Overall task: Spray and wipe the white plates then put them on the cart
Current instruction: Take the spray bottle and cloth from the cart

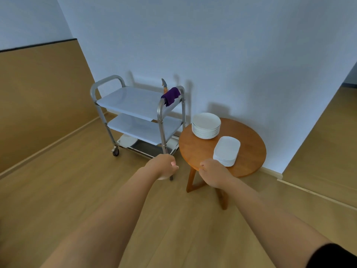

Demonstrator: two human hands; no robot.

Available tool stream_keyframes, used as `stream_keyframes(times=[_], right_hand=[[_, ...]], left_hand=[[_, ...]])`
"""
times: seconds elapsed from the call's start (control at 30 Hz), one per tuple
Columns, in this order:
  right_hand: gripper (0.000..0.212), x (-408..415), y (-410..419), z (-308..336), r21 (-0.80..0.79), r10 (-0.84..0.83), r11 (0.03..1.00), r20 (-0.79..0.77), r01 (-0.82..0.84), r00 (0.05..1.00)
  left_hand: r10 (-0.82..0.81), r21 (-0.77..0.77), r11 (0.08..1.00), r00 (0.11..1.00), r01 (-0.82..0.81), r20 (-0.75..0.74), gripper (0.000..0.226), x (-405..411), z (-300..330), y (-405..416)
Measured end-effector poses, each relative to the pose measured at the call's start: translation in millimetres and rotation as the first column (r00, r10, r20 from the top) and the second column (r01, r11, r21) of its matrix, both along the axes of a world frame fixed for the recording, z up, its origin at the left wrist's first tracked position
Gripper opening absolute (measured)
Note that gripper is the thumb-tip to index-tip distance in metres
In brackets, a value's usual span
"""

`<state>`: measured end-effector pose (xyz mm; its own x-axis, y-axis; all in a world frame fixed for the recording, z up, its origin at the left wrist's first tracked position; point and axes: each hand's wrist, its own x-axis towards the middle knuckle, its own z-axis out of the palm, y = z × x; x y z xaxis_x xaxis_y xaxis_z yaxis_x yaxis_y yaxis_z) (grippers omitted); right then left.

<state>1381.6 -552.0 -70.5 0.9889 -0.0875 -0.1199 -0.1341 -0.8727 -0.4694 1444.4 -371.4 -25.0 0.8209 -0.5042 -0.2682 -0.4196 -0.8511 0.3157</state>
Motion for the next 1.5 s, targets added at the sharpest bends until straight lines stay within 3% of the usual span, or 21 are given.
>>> stream_keyframes(times=[0.17,0.3,0.7,0.93,1.13,1.3,1.5], right_hand=[[0.034,71,-29,-4,-0.014,0.017,1.000,-0.007,-0.017,1.000],[0.021,114,-45,-14,0.001,-0.001,1.000,-0.027,0.001,1.000],[0.029,258,-45,-49,0.055,0.023,0.998,-0.038,-0.021,0.999],[0.033,376,-20,-49,0.062,-0.038,0.997,-0.032,0.040,0.999],[0.035,465,-1,-40,0.113,-0.104,0.988,-0.028,0.106,0.994],[0.020,510,-1,-38,0.124,-0.148,0.981,-0.042,0.152,0.988],[0.022,551,-14,-39,0.114,-0.208,0.971,-0.034,0.210,0.978]], left_hand=[[0.022,-0.048,0.999,1.000,-0.022,-0.004,0.029,71,-1,-23],[0.040,-0.053,0.998,0.999,-0.040,-0.010,0.029,117,-11,-30],[0.040,-0.092,0.995,0.999,-0.043,-0.031,0.027,269,-34,-39],[0.010,-0.121,0.993,0.999,-0.015,-0.044,0.025,395,-40,-21],[-0.025,-0.121,0.992,0.999,0.028,0.031,0.018,498,-26,-8],[-0.057,-0.120,0.991,0.998,0.057,0.004,0.026,547,-32,-11],[-0.083,-0.114,0.990,0.995,0.077,-0.047,0.025,589,-44,-25]])
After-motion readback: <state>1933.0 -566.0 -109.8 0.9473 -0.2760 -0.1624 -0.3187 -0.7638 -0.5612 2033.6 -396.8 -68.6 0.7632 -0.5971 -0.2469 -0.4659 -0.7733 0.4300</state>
